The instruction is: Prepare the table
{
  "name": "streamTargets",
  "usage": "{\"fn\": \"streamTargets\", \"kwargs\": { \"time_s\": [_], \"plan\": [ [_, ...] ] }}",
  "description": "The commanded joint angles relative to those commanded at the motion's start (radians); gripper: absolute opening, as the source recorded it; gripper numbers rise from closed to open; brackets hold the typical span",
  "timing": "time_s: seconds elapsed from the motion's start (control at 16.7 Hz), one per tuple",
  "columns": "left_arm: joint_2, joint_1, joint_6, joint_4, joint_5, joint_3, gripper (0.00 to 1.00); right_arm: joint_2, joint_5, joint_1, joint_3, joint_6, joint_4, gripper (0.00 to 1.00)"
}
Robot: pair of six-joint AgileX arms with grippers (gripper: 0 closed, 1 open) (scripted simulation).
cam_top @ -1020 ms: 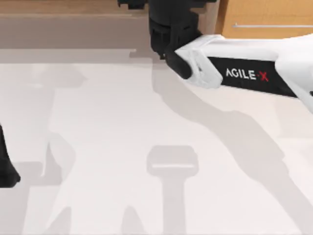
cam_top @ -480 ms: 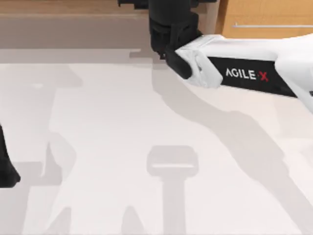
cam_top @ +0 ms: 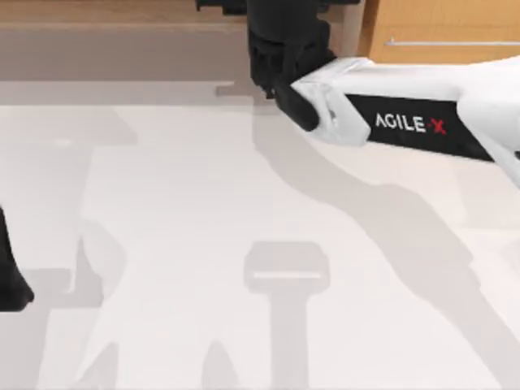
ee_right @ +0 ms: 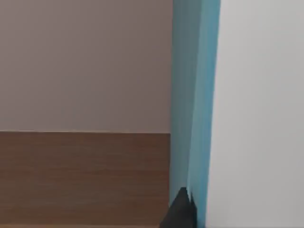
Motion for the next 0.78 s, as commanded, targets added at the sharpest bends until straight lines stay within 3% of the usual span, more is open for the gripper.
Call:
{"fn": "streamTargets", "kwargs": {
  "time_s": [0.78],
  "plan": [
    [0.0, 0.0, 0.0, 0.0, 0.0, 0.0, 1.0, -0.129, 0.047, 0.044, -0.162, 0.002, 0.031, 0.0]
  ]
}}
